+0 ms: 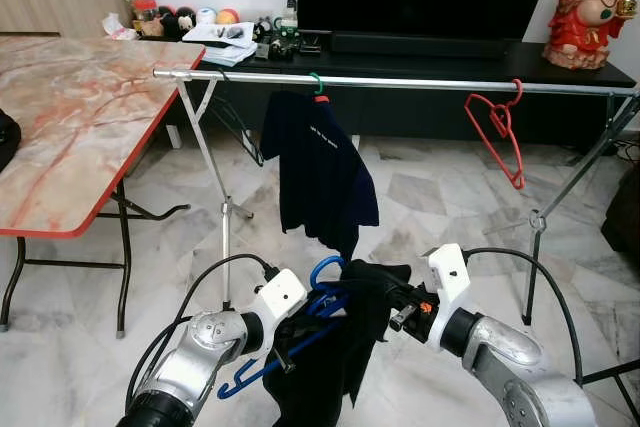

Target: Hang hanger

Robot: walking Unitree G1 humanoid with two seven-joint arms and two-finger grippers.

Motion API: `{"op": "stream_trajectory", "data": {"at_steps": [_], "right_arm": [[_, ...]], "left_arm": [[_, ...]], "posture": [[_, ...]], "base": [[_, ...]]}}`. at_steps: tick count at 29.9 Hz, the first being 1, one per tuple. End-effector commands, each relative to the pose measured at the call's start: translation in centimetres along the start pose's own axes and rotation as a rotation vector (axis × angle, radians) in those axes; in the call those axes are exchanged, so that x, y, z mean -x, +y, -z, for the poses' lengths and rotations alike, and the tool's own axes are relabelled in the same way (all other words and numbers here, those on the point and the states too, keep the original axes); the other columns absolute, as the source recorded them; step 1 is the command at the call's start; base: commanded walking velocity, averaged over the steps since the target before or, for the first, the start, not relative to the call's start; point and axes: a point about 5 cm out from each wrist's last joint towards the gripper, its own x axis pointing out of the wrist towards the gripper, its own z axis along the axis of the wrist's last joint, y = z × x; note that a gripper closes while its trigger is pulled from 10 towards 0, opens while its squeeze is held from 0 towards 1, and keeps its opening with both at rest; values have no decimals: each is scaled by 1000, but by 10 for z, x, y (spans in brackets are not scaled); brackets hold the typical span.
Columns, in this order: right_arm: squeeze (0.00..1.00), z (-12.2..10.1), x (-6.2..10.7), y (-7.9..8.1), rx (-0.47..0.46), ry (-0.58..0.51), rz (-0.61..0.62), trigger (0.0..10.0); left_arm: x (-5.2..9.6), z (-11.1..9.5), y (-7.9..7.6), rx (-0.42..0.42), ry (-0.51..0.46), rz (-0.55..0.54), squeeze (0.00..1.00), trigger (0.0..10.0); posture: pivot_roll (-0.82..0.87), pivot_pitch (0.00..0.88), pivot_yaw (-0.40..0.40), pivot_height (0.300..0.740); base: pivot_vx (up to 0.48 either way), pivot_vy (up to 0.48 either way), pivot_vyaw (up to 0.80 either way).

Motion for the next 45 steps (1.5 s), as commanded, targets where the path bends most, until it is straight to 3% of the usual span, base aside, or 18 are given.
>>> {"op": "stream_trajectory", "data": {"at_steps": [1,5,10,14,16,23,33,35,36,37,38,45], "right_arm": [[0,-4,1,-10,-2,-20,80,10000],[0,-10,-1,-8,-22,-75,66,10000],[0,-14,-1,4,-34,-121,-45,10000],[0,-13,2,11,-22,-112,-104,10000],[0,-5,5,15,17,-57,-141,10000],[0,6,13,16,25,-8,-170,10000],[0,5,14,7,31,-8,-135,10000],[400,6,14,9,41,0,-149,10000],[859,8,14,9,41,23,-152,10000],[859,8,14,9,41,23,-152,10000],[1000,10,15,9,56,35,-151,10000],[1000,18,16,8,82,91,-139,10000]], "left_arm": [[0,-5,4,-4,-25,-13,0,10000],[1,-5,5,11,-35,-23,0,10000],[1,-10,6,55,-81,-33,0,10000],[0,-12,7,71,-101,-44,0,10000],[0,-16,10,94,-130,-63,0,10000],[0,-36,16,213,-271,-76,0,10000],[-1,-39,12,237,-293,-49,0,10000],[-1,-38,11,235,-291,-44,0,10000],[-1,-38,12,237,-292,-44,0,10000],[-1,-38,12,237,-292,-44,0,10000],[-1,-38,12,239,-292,-45,0,10000],[-1,-38,14,243,-294,-66,0,10000]], "posture": [[21,39,-7,740],[19,38,-7,740],[17,37,-11,740],[17,38,-12,740],[8,39,-12,740],[4,44,-14,740],[1,41,-15,740],[1,41,-15,740],[2,40,-17,740],[2,40,-17,740],[2,40,-17,740],[-1,40,-19,740]], "base": [[0,0,0],[0,0,0],[0,0,0],[0,0,0],[0,0,0],[0,0,0],[0,0,0],[0,0,0],[0,0,0],[0,0,0],[0,0,0],[0,0,0]]}}
